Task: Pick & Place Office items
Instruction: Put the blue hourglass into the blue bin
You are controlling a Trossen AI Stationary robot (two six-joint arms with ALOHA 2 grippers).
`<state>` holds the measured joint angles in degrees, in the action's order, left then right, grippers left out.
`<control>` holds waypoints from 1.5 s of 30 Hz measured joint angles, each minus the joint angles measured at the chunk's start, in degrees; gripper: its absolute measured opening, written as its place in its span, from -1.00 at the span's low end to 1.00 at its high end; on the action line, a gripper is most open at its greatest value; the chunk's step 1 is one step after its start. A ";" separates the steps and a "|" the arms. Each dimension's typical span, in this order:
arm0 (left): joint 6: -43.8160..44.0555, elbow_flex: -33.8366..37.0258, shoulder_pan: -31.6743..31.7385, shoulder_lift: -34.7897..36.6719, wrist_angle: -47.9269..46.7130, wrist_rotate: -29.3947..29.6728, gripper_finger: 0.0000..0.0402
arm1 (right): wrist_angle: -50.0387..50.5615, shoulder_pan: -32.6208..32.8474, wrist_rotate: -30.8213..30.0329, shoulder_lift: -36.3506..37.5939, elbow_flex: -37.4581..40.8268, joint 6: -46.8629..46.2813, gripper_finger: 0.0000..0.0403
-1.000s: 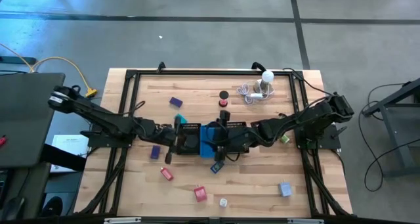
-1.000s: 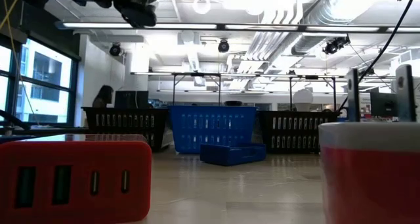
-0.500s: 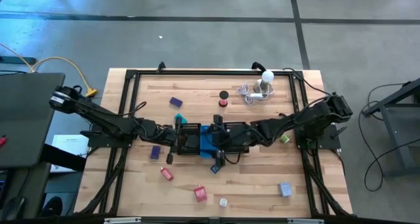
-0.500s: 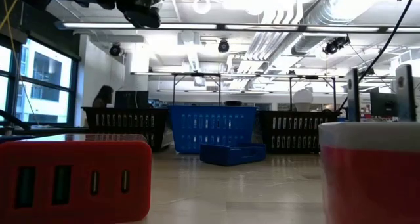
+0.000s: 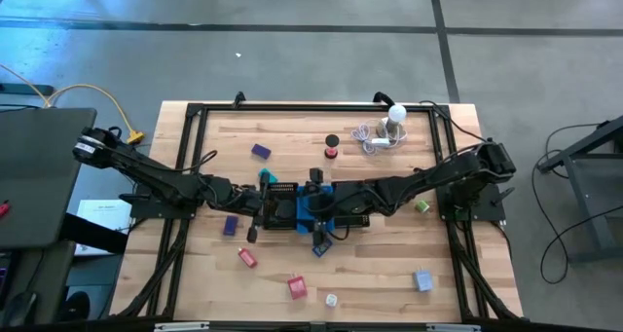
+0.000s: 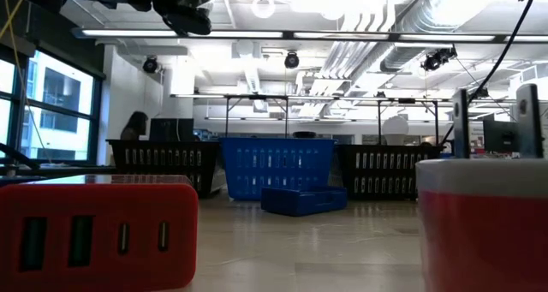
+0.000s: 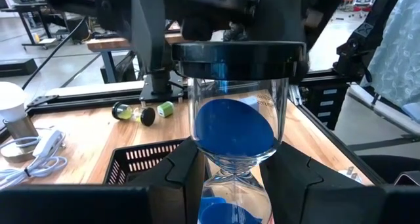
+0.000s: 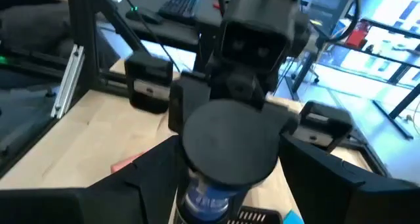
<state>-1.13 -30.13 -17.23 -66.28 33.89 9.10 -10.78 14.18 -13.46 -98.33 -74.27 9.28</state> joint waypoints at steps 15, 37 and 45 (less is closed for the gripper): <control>0.59 0.00 1.08 -0.26 -0.68 -0.20 -0.41 | -3.57 -2.35 8.07 -0.37 0.10 -0.87 -0.01; 0.64 0.00 1.18 -0.27 -0.75 0.11 -0.41 | -3.86 -2.28 9.35 -0.48 0.10 -0.04 -0.69; 0.72 0.00 1.18 -0.28 -1.02 0.13 -0.41 | -2.79 -2.24 8.39 -0.48 0.08 0.00 -0.39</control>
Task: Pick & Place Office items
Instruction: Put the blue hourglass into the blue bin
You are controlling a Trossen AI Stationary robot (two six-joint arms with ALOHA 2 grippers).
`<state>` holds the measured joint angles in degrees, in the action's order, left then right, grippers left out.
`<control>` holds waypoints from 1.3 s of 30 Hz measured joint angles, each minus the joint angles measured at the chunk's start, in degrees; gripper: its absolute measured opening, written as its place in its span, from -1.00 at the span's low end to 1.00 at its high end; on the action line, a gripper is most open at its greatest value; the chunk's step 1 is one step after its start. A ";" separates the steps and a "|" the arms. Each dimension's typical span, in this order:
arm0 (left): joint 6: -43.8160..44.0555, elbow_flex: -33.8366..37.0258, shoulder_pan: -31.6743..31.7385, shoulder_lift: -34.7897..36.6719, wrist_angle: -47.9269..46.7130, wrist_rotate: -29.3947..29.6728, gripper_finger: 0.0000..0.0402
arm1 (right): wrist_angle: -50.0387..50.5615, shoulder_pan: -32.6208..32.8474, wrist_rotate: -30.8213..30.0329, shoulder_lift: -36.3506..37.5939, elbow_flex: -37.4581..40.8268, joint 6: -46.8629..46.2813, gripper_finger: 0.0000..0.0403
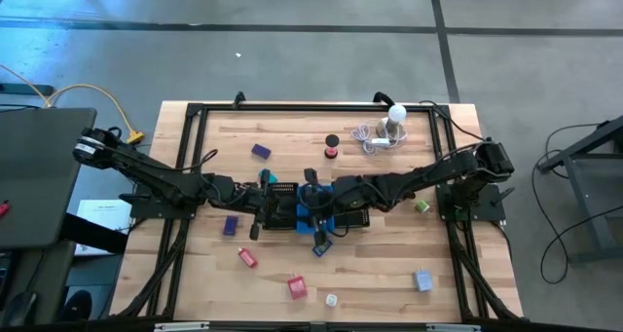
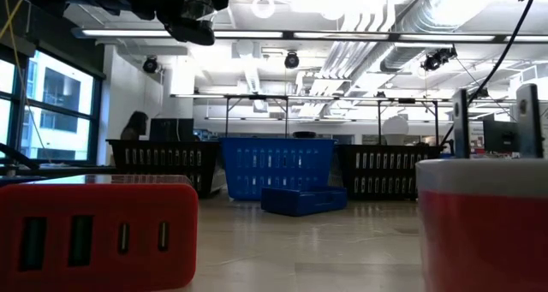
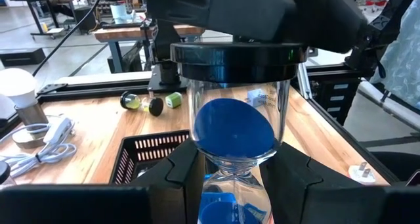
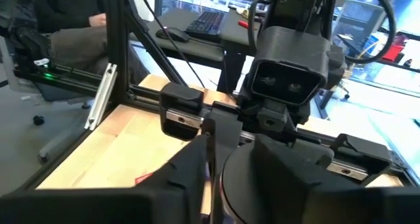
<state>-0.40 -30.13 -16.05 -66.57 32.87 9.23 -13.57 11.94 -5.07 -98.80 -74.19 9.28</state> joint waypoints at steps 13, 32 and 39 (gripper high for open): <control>-0.05 -0.01 -0.07 0.01 0.48 -0.71 -0.41 | 2.17 0.07 -6.79 -0.02 0.00 -1.54 0.37; -0.16 -0.04 -0.01 0.02 0.39 -0.53 -0.41 | 3.14 -1.92 0.07 -0.15 0.02 -2.05 0.10; -0.28 -0.02 -0.04 0.02 0.39 -0.57 -0.41 | 3.82 -2.20 1.02 -0.09 0.02 -2.05 -0.10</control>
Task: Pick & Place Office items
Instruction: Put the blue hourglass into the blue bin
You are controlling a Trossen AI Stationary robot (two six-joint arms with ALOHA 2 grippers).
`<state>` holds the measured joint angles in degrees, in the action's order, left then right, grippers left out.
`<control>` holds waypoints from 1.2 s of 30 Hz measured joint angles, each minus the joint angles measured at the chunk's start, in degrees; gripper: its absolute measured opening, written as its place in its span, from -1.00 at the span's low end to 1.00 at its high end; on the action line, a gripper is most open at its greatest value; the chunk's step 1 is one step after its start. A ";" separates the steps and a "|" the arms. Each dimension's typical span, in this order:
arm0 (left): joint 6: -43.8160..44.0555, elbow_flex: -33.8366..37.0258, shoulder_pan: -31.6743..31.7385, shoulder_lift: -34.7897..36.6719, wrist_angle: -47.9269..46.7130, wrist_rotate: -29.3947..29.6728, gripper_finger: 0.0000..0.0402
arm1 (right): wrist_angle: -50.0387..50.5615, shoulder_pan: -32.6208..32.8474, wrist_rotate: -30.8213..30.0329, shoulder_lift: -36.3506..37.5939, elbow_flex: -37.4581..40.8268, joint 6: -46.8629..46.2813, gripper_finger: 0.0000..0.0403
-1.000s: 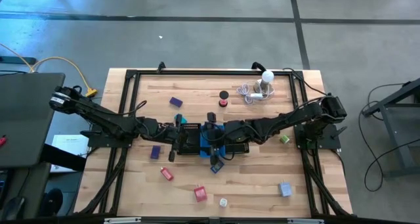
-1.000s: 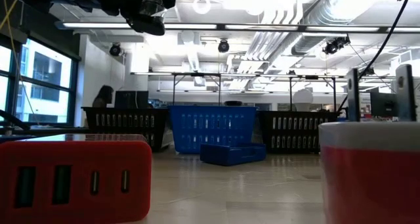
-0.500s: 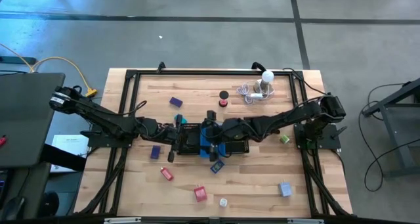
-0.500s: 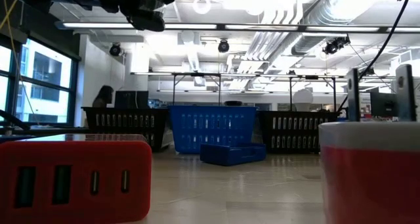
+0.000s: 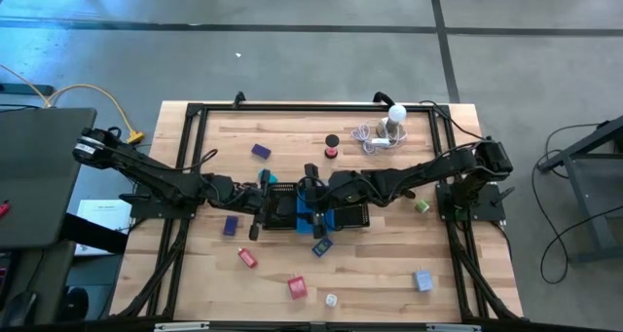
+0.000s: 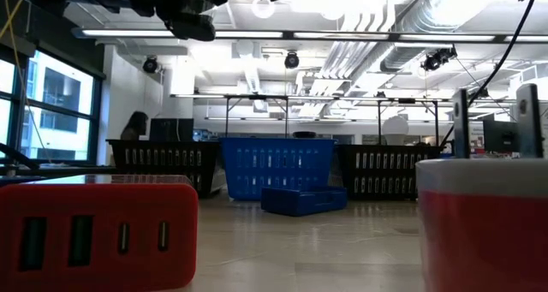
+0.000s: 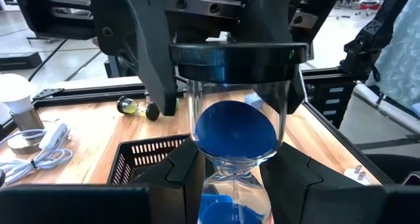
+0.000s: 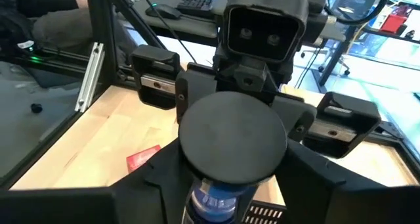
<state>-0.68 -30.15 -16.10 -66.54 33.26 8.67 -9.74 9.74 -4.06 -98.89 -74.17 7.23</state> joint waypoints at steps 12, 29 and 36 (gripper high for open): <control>-1.61 0.00 -0.29 0.04 -0.09 0.06 -0.41 | 0.08 0.02 0.56 0.00 0.01 -0.35 -0.28; -1.42 0.00 -0.35 0.00 -0.20 1.27 -0.34 | 0.12 -0.01 1.10 0.00 0.00 0.43 -0.28; 0.86 0.00 -1.23 0.00 0.04 3.50 -0.05 | 0.05 -0.06 0.44 0.00 0.01 1.20 -0.29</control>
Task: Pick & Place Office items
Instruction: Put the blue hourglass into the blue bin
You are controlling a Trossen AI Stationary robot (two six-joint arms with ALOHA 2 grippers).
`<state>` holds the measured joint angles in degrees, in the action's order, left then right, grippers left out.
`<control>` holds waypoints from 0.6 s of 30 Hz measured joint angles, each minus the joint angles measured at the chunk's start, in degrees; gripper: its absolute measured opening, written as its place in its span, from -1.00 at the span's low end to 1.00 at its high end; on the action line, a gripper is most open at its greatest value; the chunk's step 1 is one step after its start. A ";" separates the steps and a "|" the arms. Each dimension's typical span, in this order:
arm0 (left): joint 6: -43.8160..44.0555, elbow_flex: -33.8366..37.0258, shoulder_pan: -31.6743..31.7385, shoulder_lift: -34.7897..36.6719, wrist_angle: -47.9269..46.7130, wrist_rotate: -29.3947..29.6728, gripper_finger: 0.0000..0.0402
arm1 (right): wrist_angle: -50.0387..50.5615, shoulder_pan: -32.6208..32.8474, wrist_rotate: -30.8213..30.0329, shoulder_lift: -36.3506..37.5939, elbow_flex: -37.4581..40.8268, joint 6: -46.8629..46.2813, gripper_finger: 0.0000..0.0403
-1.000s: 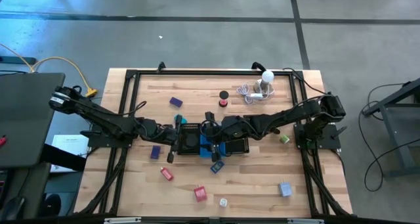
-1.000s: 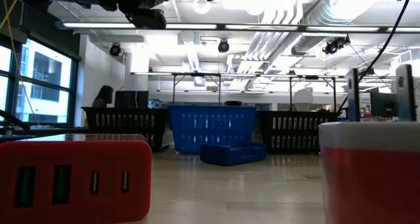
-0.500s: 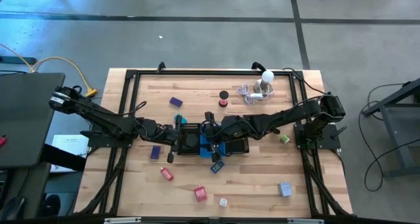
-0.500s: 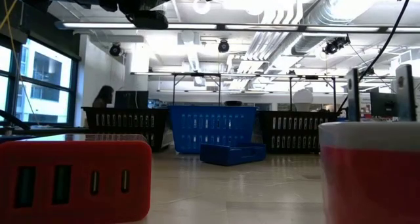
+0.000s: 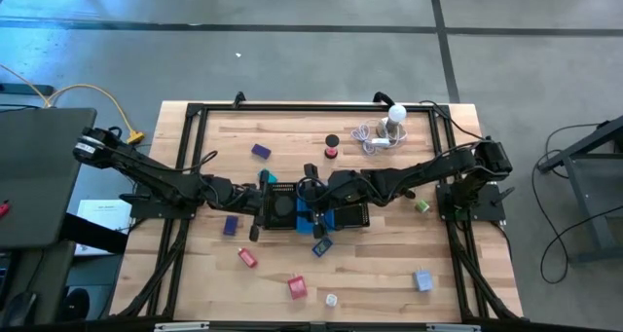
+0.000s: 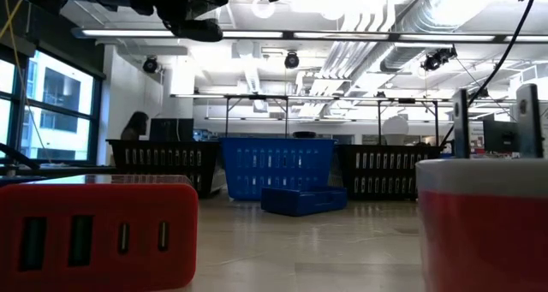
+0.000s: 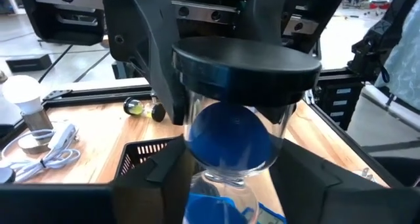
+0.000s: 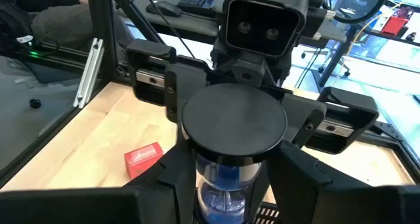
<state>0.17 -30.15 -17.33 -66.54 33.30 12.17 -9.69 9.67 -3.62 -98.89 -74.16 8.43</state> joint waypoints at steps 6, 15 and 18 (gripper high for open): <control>1.16 0.00 -0.08 0.00 -0.22 0.22 0.11 | -0.05 0.00 0.23 0.00 -0.01 -0.21 -0.29; 1.37 0.00 -0.08 -0.04 -0.43 0.26 0.12 | -2.00 -0.09 0.70 0.13 -0.01 0.92 -0.24; 1.37 0.00 -0.08 -0.04 -0.42 0.42 0.12 | -1.66 -0.09 0.32 0.13 -0.01 1.00 -0.31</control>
<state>1.54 -30.15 -17.41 -66.59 32.88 12.58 -11.36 9.58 -3.29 -98.76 -74.17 9.42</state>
